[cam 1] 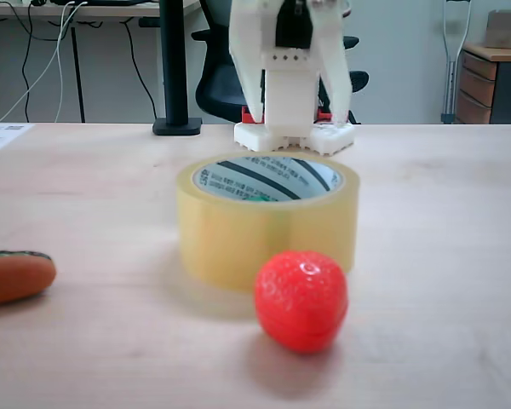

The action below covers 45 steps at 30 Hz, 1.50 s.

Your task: Grasp a cucumber and put it in the hole.

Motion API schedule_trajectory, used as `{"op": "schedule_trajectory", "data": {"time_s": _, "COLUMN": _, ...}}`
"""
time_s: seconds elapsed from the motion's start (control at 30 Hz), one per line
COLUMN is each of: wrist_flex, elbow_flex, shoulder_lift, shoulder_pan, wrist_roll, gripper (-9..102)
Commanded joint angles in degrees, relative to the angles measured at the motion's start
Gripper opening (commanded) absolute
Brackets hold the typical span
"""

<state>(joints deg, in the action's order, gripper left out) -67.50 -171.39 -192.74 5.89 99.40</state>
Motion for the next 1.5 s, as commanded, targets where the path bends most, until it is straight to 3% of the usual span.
{"op": "schedule_trajectory", "data": {"time_s": 0.0, "wrist_flex": -2.46, "elbow_flex": -1.93, "shoulder_lift": -0.44, "shoulder_pan": -0.09, "wrist_roll": -0.53, "gripper": 22}}
{"op": "schedule_trajectory", "data": {"time_s": 0.23, "wrist_flex": -11.87, "elbow_flex": -5.8, "shoulder_lift": -0.44, "shoulder_pan": -0.09, "wrist_roll": -0.53, "gripper": 12}}
{"op": "schedule_trajectory", "data": {"time_s": 0.53, "wrist_flex": -12.3, "elbow_flex": -6.77, "shoulder_lift": 0.53, "shoulder_pan": -0.09, "wrist_roll": -0.53, "gripper": 0}}
{"op": "schedule_trajectory", "data": {"time_s": 1.47, "wrist_flex": -12.22, "elbow_flex": -6.77, "shoulder_lift": -0.35, "shoulder_pan": -0.09, "wrist_roll": -0.53, "gripper": 0}}
